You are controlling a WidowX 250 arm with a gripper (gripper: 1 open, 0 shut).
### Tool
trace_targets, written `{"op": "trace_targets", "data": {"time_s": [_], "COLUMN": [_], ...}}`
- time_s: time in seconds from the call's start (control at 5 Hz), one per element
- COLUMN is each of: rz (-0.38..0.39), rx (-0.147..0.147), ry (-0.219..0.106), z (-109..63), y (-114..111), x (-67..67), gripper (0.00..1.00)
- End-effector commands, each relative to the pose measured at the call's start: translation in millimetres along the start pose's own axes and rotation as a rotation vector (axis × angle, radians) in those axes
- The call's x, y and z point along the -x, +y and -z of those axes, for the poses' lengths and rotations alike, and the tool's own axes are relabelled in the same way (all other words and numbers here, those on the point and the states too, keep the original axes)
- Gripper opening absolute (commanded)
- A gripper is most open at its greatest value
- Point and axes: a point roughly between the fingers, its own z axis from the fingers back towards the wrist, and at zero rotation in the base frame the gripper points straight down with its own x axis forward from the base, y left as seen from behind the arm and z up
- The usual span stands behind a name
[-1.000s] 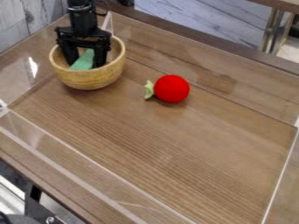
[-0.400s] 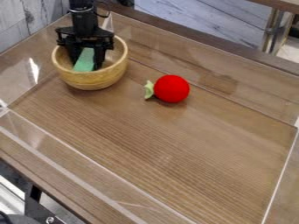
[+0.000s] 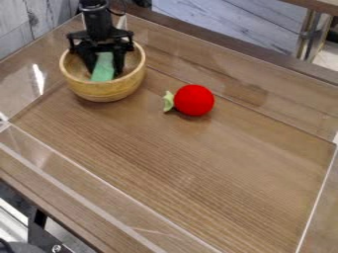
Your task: Remove the green stick from the brown bowl and put it on the table
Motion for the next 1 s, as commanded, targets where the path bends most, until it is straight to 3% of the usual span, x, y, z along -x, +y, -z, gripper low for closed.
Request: {"op": "trace_targets", "data": {"time_s": [0.0,0.2,0.4,0.8], "rz": [-0.004,-0.025,-0.053,-0.023], "rx": [0.035,0.068,0.118,0.167], "ry": [-0.115,-0.136,-0.139,-0.119], "z": [-53.5,-72.7,-87.1,-86.9], "y": [2.1,5.3,-5.4,-49.5], "x": [-10.0,-12.2,-12.0,2.0], "gripper": [0.0,0.0,0.0,0.0]}}
